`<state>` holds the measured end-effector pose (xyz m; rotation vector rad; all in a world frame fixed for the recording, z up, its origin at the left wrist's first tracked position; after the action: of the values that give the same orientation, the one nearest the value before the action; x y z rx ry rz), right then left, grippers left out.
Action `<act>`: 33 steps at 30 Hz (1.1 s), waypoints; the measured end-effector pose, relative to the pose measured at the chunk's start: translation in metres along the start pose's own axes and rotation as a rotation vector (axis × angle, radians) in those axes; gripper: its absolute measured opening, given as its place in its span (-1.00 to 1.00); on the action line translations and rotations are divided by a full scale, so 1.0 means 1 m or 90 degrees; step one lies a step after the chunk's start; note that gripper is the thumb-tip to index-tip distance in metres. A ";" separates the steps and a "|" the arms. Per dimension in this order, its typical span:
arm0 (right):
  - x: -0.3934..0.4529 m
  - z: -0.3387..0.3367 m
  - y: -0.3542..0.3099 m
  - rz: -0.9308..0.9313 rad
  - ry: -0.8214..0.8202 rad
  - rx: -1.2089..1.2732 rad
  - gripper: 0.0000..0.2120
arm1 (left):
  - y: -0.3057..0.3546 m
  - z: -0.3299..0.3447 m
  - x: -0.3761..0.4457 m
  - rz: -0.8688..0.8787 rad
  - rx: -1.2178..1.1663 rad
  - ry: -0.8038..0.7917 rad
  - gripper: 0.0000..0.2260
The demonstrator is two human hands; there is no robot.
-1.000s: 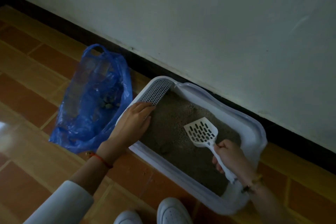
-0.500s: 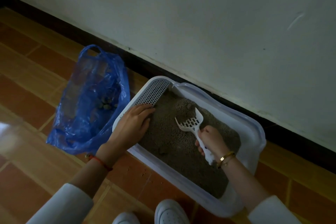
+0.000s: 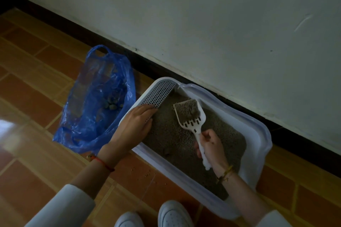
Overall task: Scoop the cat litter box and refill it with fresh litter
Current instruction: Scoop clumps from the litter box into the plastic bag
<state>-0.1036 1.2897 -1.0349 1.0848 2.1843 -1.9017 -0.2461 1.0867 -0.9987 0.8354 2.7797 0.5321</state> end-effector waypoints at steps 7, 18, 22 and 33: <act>-0.002 -0.009 -0.012 -0.033 -0.005 -0.002 -0.91 | -0.002 -0.001 -0.003 -0.003 -0.008 0.009 -0.59; -0.007 0.008 -0.045 -0.100 -0.074 0.008 -0.92 | -0.017 -0.005 -0.012 -0.058 -0.005 0.035 -0.64; 0.002 0.036 -0.082 -0.164 -0.127 -0.028 -0.91 | -0.036 -0.013 -0.021 -0.102 0.008 0.071 -0.66; 0.042 0.151 -0.157 -0.465 -0.226 -0.450 -0.93 | -0.092 -0.019 -0.047 -0.250 0.015 0.083 -0.67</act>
<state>-0.2780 1.1760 -0.9575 -0.1727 2.8447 -1.0933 -0.2579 0.9832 -1.0140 0.2499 2.9616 0.4967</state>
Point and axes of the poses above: each hand's wrist, its own x-axis towards the middle knuckle, its own z-axis out of the palm, y = z × x, the point moved 4 cm from there along x, towards the middle knuckle, and after that the axes turned 10 degrees about -z, right-handed, at the moved point
